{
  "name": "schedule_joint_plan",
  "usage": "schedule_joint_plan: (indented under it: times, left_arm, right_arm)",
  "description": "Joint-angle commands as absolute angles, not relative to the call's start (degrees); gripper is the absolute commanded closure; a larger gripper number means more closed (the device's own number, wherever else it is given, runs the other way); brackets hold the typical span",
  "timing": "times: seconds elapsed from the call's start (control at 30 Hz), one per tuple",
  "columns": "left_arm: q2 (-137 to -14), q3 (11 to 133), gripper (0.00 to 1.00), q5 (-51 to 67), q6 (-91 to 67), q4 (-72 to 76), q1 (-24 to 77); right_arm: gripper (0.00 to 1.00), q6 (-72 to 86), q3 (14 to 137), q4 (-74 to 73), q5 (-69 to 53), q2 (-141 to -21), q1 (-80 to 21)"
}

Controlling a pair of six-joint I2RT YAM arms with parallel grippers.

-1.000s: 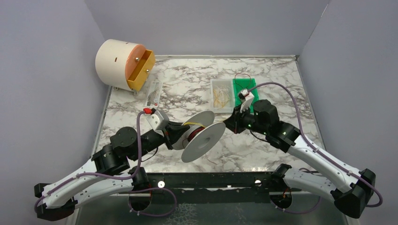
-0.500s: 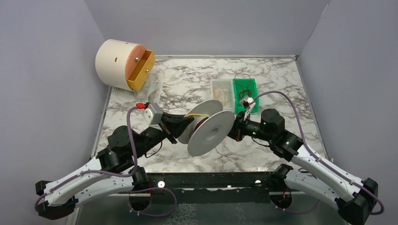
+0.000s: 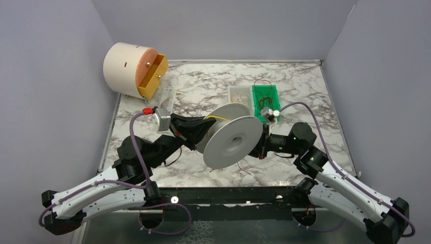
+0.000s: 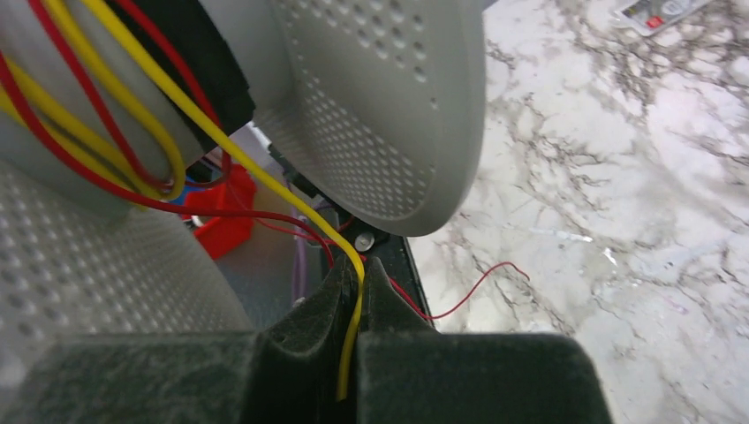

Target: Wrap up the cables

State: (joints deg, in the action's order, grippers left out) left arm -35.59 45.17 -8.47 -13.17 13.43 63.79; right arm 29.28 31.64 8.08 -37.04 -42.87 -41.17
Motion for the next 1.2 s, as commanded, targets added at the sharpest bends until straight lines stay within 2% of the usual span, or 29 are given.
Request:
schedule_joint_plan:
  times: [0.0,0.37,0.63,0.83,1.17]
  left_arm:
    - [-36.3,47.7,1.0,-7.9,-15.1,26.8,63.9]
    - [-36.4,47.1,1.0,-5.2,-15.4,29.5,63.9]
    - [-37.5,45.0,1.0,-5.3,-17.1,31.8,63.9]
    - [-38.5,44.4,1.0,-4.9,-18.3,33.5,63.8]
    - [-37.1,44.8,1.0,-5.1,-18.6,34.4,63.9]
  right_arm:
    - [0.99,31.9,29.7,16.3,-47.6,-41.5,-41.4]
    - [0.99,38.2,26.9,29.9,-59.5,-40.0,-41.4]
    - [0.99,45.9,25.3,41.3,-56.7,-41.7,-41.4]
    - [0.99,44.9,25.6,41.3,-52.5,-43.1,-41.5]
    - [0.79,41.5,25.3,36.3,-49.1,-42.3,-41.5]
